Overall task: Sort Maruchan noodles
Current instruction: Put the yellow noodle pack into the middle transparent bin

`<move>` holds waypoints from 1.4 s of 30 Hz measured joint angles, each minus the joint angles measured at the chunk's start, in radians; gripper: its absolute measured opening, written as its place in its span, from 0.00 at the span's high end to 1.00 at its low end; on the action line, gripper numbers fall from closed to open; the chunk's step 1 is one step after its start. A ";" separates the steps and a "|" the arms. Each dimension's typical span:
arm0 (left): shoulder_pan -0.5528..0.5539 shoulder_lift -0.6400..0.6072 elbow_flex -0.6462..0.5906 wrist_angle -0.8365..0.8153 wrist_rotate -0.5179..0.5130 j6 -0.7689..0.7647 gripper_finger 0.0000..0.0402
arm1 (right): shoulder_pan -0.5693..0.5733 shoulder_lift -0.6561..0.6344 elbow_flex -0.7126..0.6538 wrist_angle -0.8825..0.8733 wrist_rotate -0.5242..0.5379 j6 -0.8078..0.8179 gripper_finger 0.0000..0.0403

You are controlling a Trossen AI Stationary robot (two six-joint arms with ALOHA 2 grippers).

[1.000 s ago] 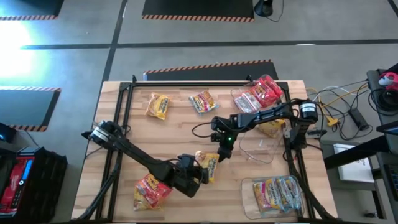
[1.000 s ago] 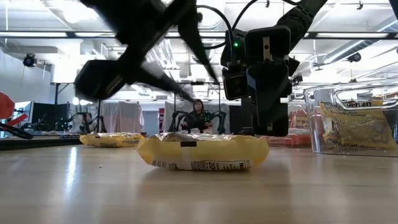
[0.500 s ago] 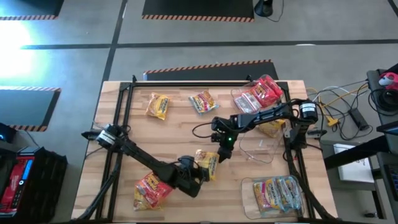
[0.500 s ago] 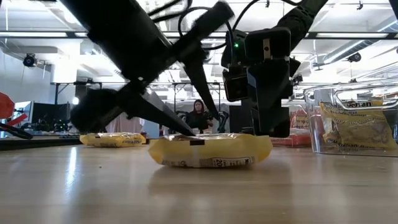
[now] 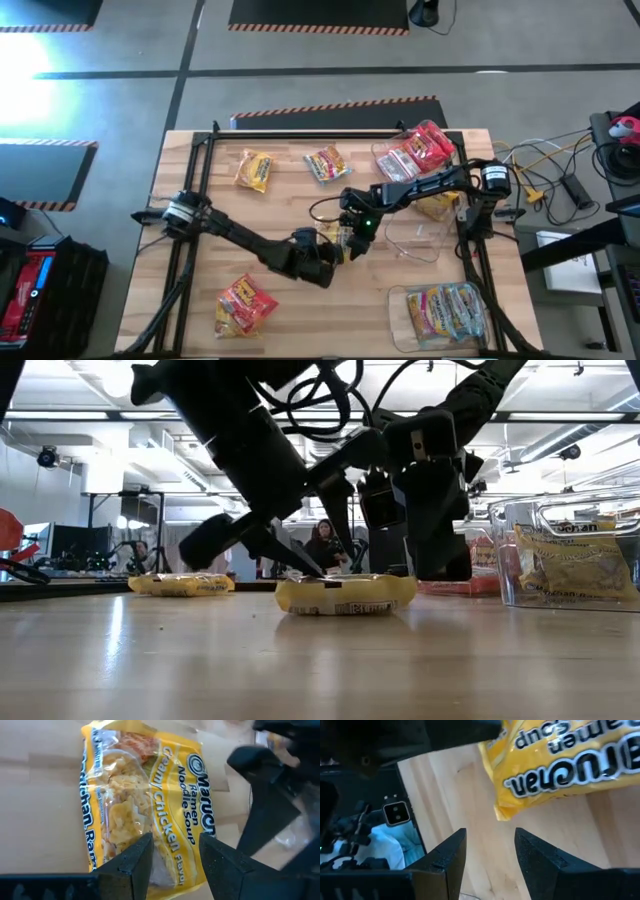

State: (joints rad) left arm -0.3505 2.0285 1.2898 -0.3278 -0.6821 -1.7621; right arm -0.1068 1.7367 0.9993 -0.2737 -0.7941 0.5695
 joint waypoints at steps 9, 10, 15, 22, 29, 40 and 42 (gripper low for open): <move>0.000 -0.072 0.001 -0.011 0.008 0.250 0.64 | -0.005 -0.004 0.000 0.002 0.009 0.005 0.61; 0.007 -0.073 0.001 -0.018 0.024 0.280 0.64 | -0.005 -0.004 0.000 0.002 0.009 0.001 0.61; 0.047 -0.075 -0.030 -0.034 0.107 0.339 0.64 | -0.005 -0.005 0.000 0.002 0.009 -0.005 0.61; 0.054 -0.114 -0.168 0.146 0.192 0.342 0.64 | -0.005 -0.005 0.001 0.002 0.010 -0.005 0.61; 0.063 -0.143 -0.368 0.489 0.221 0.285 0.64 | -0.005 -0.005 0.001 0.001 0.012 -0.003 0.61; 0.068 -0.143 -0.481 0.635 0.243 0.234 0.69 | -0.040 -0.009 0.002 0.025 0.075 0.033 0.61; 0.070 -0.143 -0.487 0.637 0.243 0.234 0.71 | -0.054 -0.015 0.002 0.024 0.080 0.033 0.61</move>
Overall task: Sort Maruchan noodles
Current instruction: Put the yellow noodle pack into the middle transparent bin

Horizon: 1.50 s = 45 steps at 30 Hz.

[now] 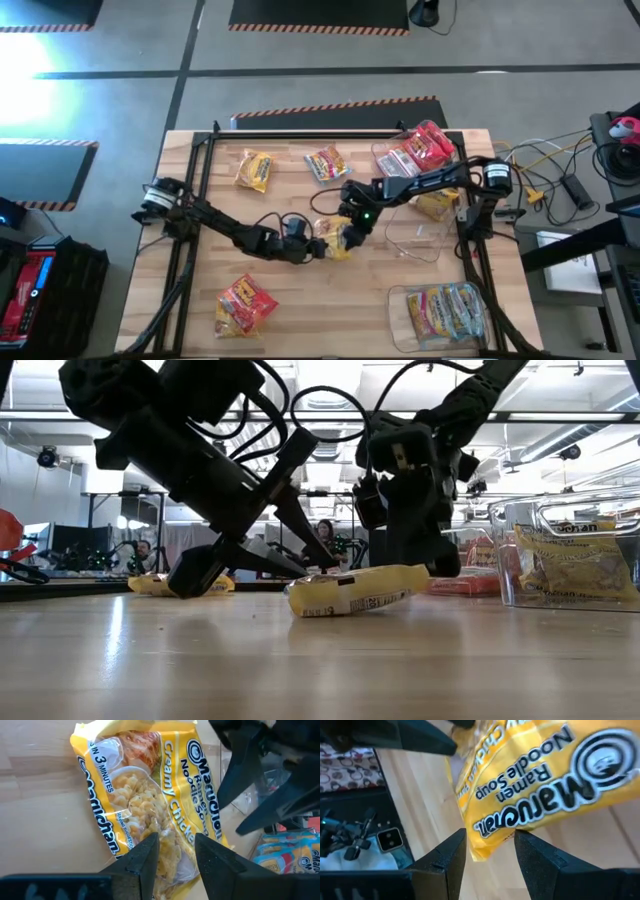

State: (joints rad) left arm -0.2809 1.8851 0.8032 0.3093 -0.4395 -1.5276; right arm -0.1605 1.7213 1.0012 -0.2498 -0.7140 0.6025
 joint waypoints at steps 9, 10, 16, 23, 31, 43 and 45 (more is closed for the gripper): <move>0.016 0.000 -0.008 0.006 0.011 0.024 0.74 | -0.029 -0.089 0.000 -0.012 0.012 0.000 0.61; 0.019 0.000 -0.008 0.006 0.013 0.025 0.74 | -0.028 -0.104 0.000 -0.015 0.016 0.005 0.61; 0.030 0.000 -0.023 0.019 0.004 0.027 0.74 | -0.001 -0.217 -0.014 -0.043 0.129 0.037 0.61; 0.045 0.000 -0.025 0.021 0.003 0.031 0.74 | 0.018 -0.278 -0.126 0.122 0.258 0.172 0.61; 0.046 0.000 -0.025 0.021 0.004 0.018 0.74 | 0.016 -0.230 -0.279 0.449 0.246 0.385 0.61; 0.047 -0.001 -0.025 0.016 0.009 0.011 0.77 | 0.012 -0.233 -0.297 0.394 0.347 0.392 0.61; 0.047 -0.001 -0.025 0.014 0.010 0.008 0.78 | 0.012 -0.233 -0.297 0.384 0.357 0.392 0.61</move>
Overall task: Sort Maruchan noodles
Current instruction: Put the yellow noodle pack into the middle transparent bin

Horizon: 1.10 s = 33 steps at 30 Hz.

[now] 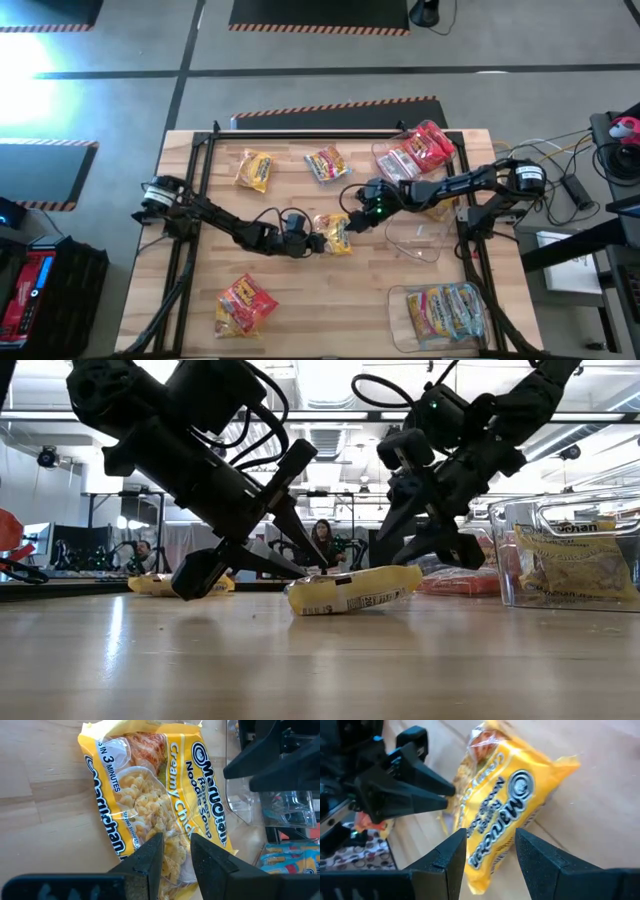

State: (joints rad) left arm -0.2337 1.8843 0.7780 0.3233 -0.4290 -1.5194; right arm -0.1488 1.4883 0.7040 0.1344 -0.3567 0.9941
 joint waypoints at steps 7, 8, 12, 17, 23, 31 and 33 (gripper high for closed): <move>0.000 0.000 0.000 -0.014 0.001 -0.027 0.83 | 0.000 0.000 0.000 -0.004 0.020 0.000 0.61; 0.000 0.000 0.000 -0.015 0.001 -0.027 0.84 | 0.000 0.000 0.000 -0.004 0.019 0.001 0.61; -0.002 0.000 -0.004 -0.015 0.001 -0.034 0.86 | 0.000 0.000 0.000 -0.003 -0.011 0.017 0.60; -0.004 -0.001 -0.009 -0.016 0.000 -0.041 0.90 | 0.000 0.000 0.000 0.000 -0.040 0.017 0.59; -0.006 -0.002 -0.013 -0.024 -0.003 -0.045 0.90 | 0.000 0.001 0.000 -0.013 -0.036 0.028 0.60; -0.010 -0.003 -0.056 0.011 -0.008 -0.086 0.90 | 0.000 0.016 0.001 -0.025 -0.035 0.027 0.56; -0.010 -0.003 -0.059 0.018 -0.008 -0.084 0.90 | 0.000 0.030 0.001 -0.013 -0.035 0.027 0.53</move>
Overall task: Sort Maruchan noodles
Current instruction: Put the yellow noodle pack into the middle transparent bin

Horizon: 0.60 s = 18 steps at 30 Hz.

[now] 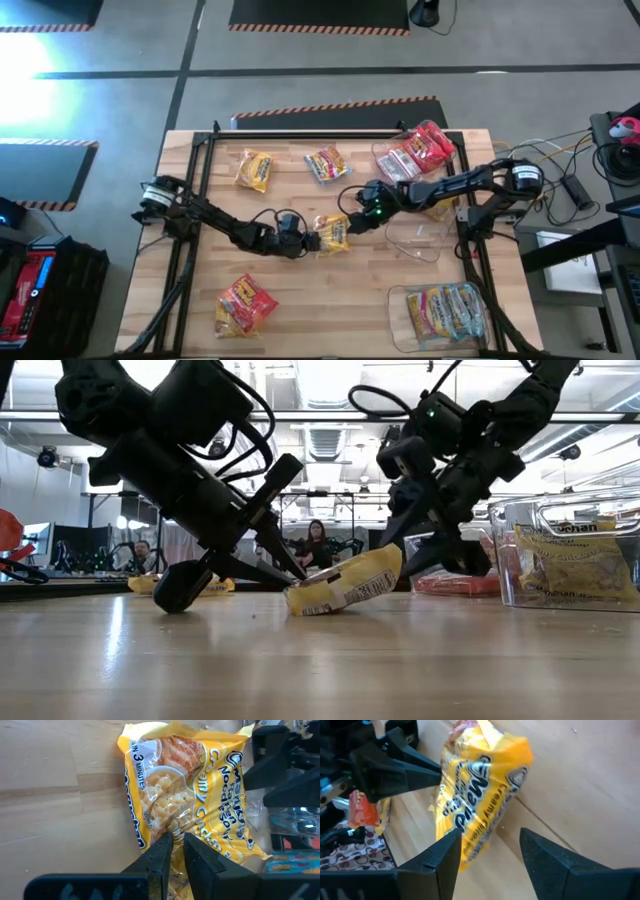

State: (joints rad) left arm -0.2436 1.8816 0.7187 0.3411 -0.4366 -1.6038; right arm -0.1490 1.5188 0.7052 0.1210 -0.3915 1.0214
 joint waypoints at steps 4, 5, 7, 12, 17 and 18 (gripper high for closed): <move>0.000 0.000 0.000 0.000 0.001 0.003 0.90 | 0.000 0.059 0.001 0.055 0.000 0.000 0.48; 0.000 0.000 0.000 0.001 0.001 0.004 0.90 | 0.000 0.079 0.001 0.079 0.001 0.001 0.47; 0.000 0.000 0.000 0.001 0.002 0.004 0.90 | 0.000 0.111 0.001 0.144 0.000 0.017 0.45; 0.000 0.000 0.000 0.001 0.005 0.006 0.90 | 0.000 0.178 0.001 0.257 0.000 0.027 0.44; -0.001 0.000 0.000 0.002 0.005 0.017 0.90 | 0.000 0.207 0.011 0.261 0.007 0.015 0.44; -0.001 0.000 0.000 0.003 0.005 0.020 0.90 | 0.000 0.206 0.011 0.266 0.010 0.011 0.44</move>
State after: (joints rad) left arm -0.2443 1.8816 0.7185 0.3436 -0.4320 -1.5838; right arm -0.1486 1.7247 0.7166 0.3873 -0.3813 1.0328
